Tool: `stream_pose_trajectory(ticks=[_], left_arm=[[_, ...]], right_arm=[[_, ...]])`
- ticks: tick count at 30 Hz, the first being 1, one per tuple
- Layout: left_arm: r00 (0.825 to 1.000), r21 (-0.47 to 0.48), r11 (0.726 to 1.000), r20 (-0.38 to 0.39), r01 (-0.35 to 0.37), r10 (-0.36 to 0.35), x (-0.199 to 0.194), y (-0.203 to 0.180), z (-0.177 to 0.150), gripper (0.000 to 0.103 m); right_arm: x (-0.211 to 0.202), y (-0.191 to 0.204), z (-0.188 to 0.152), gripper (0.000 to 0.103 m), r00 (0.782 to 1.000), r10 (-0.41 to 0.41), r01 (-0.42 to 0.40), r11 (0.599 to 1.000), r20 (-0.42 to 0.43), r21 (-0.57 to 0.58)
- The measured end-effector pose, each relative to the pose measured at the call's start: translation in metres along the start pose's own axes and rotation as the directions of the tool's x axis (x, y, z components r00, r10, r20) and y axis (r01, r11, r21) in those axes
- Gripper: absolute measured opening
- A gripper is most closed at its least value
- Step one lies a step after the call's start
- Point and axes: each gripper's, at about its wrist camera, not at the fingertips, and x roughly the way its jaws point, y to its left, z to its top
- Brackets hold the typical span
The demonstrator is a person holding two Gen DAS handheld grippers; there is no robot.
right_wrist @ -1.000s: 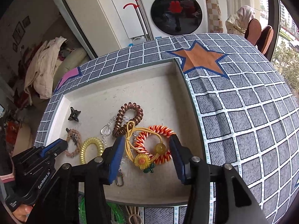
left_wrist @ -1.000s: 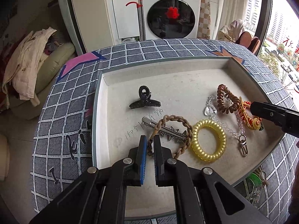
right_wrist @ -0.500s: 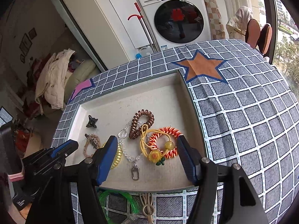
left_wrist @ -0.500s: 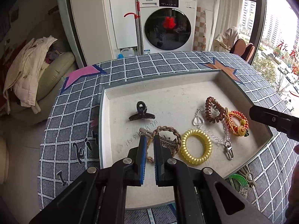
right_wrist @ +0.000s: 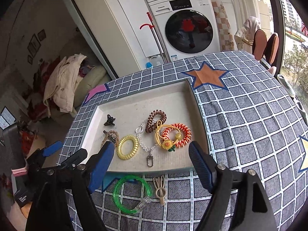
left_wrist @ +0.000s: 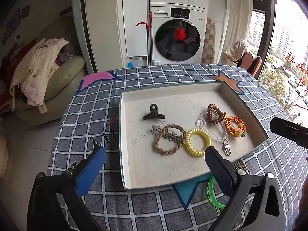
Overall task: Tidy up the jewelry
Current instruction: 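Withdraw both tools toward the green bangle and white bunny clip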
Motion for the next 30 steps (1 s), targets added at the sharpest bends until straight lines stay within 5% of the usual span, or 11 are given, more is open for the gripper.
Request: stream_pose_trajectory(ticks=[9, 19, 30], left_arm=[[0.999, 0.026, 0.999, -0.026, 0.021, -0.020, -0.019, -0.013, -0.032, 0.103], [0.978, -0.022, 0.995, -0.182, 0.096, -0.099, -0.002, -0.027, -0.075, 0.103], [0.971, -0.059, 0.995, -0.219, 0.084, -0.095, 0.016, -0.035, -0.069, 0.103]], right_arm=[[-0.018, 0.007, -0.025, 0.082, 1.000, -0.008, 0.007, 0.998, -0.022, -0.060], [-0.014, -0.009, -0.064, 0.082, 0.991, -0.077, 0.068, 0.994, -0.108, -0.086], [-0.005, -0.017, -0.084, 0.082, 0.978, -0.143, 0.119, 0.981, -0.153, -0.155]])
